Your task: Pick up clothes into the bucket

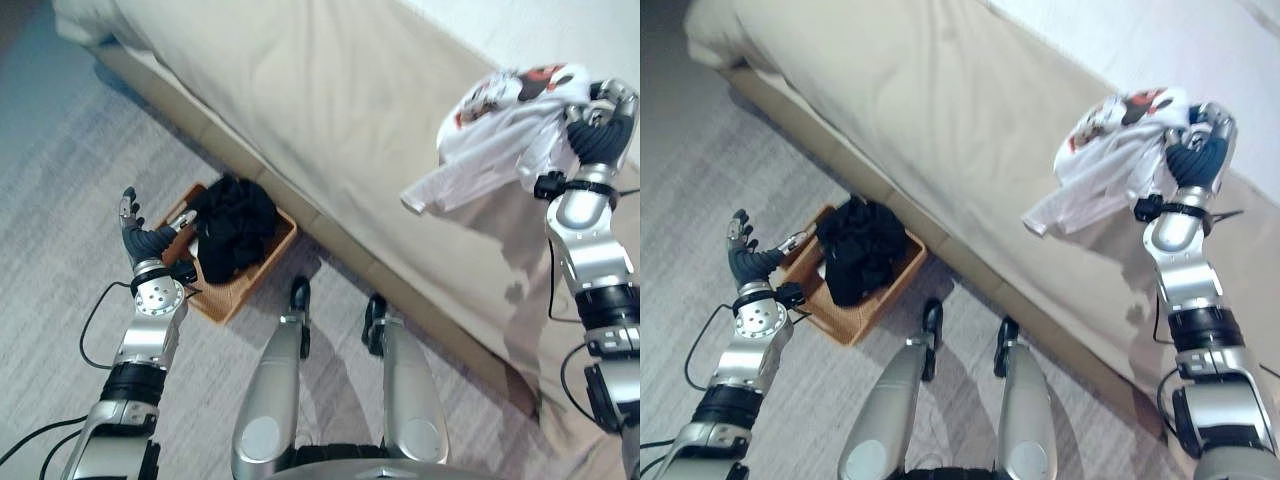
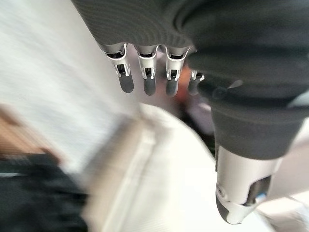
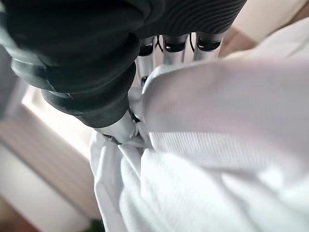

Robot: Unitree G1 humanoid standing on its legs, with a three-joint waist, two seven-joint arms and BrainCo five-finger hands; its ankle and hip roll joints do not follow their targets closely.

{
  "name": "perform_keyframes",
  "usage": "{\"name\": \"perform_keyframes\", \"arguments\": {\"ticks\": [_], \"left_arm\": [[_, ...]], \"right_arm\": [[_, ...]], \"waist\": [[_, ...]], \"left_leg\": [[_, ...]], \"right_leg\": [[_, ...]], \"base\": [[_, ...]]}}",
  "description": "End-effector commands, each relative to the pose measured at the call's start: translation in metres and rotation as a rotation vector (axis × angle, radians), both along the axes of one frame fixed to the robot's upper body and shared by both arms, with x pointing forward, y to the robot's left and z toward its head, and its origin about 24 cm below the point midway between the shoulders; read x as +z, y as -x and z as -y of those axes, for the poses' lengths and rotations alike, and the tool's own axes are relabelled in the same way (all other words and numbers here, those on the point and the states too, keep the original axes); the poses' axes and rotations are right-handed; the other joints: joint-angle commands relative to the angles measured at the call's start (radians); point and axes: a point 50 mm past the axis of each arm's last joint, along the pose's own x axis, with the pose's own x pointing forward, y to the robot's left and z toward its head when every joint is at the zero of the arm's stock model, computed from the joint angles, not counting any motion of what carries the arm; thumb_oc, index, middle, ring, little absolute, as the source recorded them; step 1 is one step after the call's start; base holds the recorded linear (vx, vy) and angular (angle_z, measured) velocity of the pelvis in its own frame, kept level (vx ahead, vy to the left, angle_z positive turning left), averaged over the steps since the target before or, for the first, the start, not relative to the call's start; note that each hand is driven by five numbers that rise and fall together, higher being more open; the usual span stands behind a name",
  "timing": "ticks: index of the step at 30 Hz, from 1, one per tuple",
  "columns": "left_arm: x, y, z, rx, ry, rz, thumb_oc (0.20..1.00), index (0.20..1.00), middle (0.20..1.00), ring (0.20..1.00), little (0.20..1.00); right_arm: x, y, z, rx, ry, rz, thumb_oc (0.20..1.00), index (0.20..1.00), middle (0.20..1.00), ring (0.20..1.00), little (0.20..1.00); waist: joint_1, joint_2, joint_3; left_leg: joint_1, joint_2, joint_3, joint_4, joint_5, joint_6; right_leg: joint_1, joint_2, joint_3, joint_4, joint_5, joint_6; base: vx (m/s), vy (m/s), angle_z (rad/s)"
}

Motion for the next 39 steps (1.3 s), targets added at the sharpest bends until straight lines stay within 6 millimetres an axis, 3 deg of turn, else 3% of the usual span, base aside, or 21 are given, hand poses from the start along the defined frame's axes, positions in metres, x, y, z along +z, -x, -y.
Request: {"name": "perform_keyframes", "arguments": {"ticks": [1, 2, 4, 7, 9, 13, 15, 19, 29, 39], "left_arm": [[0.019, -0.002, 0.021, -0.169, -0.174, 0.059, 1.000, 1.000, 1.000, 1.000, 1.000], [0.019, -0.002, 0.021, -0.170, -0.174, 0.059, 1.000, 1.000, 1.000, 1.000, 1.000], [0.030, -0.002, 0.037, -0.303, -0.229, 0.076, 1.000, 1.000, 1.000, 1.000, 1.000], [0.043, -0.003, 0.049, -0.401, -0.286, 0.098, 1.000, 1.000, 1.000, 1.000, 1.000], [0.053, -0.003, 0.059, -0.492, -0.353, 0.104, 1.000, 1.000, 1.000, 1.000, 1.000], [0.058, -0.007, 0.080, -0.660, -0.428, 0.066, 1.000, 1.000, 1.000, 1.000, 1.000], [0.057, -0.009, 0.083, -0.679, -0.436, 0.053, 1.000, 1.000, 1.000, 1.000, 1.000], [0.061, -0.014, 0.103, -0.818, -0.537, 0.002, 1.000, 1.000, 1.000, 1.000, 1.000], [0.041, -0.019, 0.141, -1.165, -0.336, -0.169, 1.000, 1.000, 1.000, 1.000, 1.000], [0.021, -0.022, 0.182, -1.233, -0.075, -0.165, 1.000, 1.000, 1.000, 1.000, 1.000]], "right_arm": [[0.034, 0.013, -0.008, 0.098, 0.160, 0.110, 0.200, 0.200, 0.200, 0.200, 0.200], [0.034, 0.013, -0.007, 0.097, 0.160, 0.109, 0.200, 0.200, 0.200, 0.200, 0.200], [0.022, 0.015, -0.019, 0.193, 0.233, 0.026, 0.200, 0.200, 0.200, 0.200, 0.200], [0.020, 0.019, -0.025, 0.253, 0.293, -0.017, 0.200, 0.200, 0.200, 0.200, 0.200], [0.018, 0.021, -0.035, 0.342, 0.334, -0.052, 0.200, 0.200, 0.200, 0.200, 0.200], [0.014, 0.022, -0.055, 0.514, 0.343, -0.107, 0.200, 0.200, 0.200, 0.200, 0.200], [0.013, 0.023, -0.059, 0.544, 0.342, -0.111, 0.200, 0.200, 0.200, 0.200, 0.200], [0.025, 0.030, -0.077, 0.674, 0.388, -0.098, 0.200, 0.200, 0.200, 0.200, 0.200], [0.037, 0.053, -0.119, 0.971, 0.399, -0.017, 0.200, 0.200, 0.200, 0.200, 0.200], [0.025, 0.065, -0.149, 1.196, 0.296, -0.005, 0.200, 0.200, 0.200, 0.200, 0.200]], "waist": [[0.003, 0.017, -0.147], [0.002, 0.017, -0.147], [-0.004, 0.027, -0.219], [-0.012, 0.033, -0.261], [-0.017, 0.034, -0.295], [-0.029, 0.038, -0.381], [-0.029, 0.038, -0.394], [-0.037, 0.046, -0.440], [-0.060, 0.063, -0.499], [-0.072, 0.065, -0.507]], "left_leg": [[0.075, -0.005, -0.052, -0.055, -0.029, -0.010], [0.077, -0.005, -0.053, -0.066, -0.017, -0.009], [0.172, 0.021, -0.056, -0.173, 0.015, -0.020], [0.215, 0.028, -0.058, -0.213, 0.030, -0.028], [0.264, 0.031, -0.050, -0.216, 0.011, -0.030], [0.346, 0.045, -0.030, -0.227, -0.010, -0.030], [0.364, 0.047, -0.024, -0.226, -0.016, -0.032], [0.412, 0.051, -0.016, -0.217, -0.039, -0.036], [0.474, 0.062, 0.003, -0.230, -0.046, -0.037], [0.501, 0.063, 0.006, -0.237, -0.054, -0.032]], "right_leg": [[0.108, 0.027, -0.022, -0.211, 0.125, 0.028], [0.112, 0.027, -0.025, -0.222, 0.136, 0.028], [0.196, 0.044, -0.045, -0.281, 0.126, 0.033], [0.245, 0.053, -0.059, -0.322, 0.132, 0.037], [0.299, 0.058, -0.061, -0.347, 0.128, 0.040], [0.399, 0.069, -0.048, -0.404, 0.133, 0.045], [0.422, 0.070, -0.045, -0.414, 0.132, 0.045], [0.481, 0.070, -0.041, -0.439, 0.124, 0.044], [0.552, 0.072, -0.038, -0.499, 0.140, 0.044], [0.582, 0.071, -0.043, -0.507, 0.137, 0.044]], "base": [[0.11, -0.073, 0.00], [0.13, -0.078, 0.02], [0.12, -0.078, 0.01], [0.08, -0.068, 0.05], [0.11, -0.052, 0.04], [0.12, -0.048, -0.03], [0.08, -0.035, -0.07], [0.07, -0.031, -0.10], [0.03, -0.008, -0.06], [0.02, 0.004, -0.03]]}}
